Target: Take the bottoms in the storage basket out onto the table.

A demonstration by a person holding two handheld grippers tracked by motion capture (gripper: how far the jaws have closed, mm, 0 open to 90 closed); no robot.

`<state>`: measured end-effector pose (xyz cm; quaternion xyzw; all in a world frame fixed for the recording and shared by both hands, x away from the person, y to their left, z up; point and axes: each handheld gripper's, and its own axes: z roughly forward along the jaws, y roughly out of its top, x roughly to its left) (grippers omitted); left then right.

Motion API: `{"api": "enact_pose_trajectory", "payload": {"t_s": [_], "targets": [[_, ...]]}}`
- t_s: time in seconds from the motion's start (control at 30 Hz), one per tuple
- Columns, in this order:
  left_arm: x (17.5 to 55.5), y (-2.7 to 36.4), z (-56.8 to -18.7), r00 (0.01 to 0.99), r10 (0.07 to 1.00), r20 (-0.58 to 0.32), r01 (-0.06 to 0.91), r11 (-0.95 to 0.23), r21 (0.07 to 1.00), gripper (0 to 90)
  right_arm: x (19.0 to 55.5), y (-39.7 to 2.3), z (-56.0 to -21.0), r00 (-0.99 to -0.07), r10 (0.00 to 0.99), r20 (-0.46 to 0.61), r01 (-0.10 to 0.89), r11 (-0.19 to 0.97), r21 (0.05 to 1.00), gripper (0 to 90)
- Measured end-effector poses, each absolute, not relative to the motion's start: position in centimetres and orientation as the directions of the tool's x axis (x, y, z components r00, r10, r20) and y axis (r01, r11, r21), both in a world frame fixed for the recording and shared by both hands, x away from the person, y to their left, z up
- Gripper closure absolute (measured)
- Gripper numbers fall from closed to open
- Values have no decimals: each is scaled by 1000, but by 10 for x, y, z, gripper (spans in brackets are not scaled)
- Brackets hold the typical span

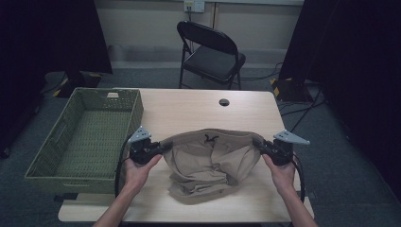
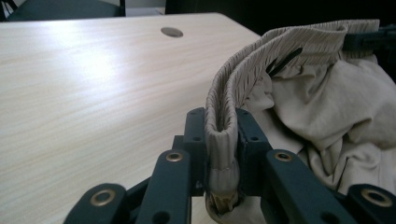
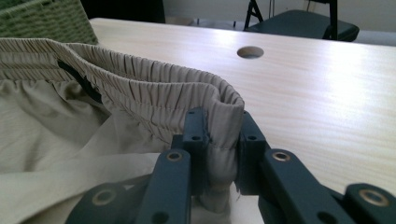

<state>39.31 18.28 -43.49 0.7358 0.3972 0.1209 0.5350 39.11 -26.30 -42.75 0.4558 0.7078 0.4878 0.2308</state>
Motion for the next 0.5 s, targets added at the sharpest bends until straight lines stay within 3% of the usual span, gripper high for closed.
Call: {"api": "enact_pose_trajectory", "payload": {"t_s": [0.5], "targets": [[384, 196, -410, 648, 727, -226, 394, -66, 917, 780, 388, -256, -400, -514, 849, 120, 356, 84, 931, 780]]}}
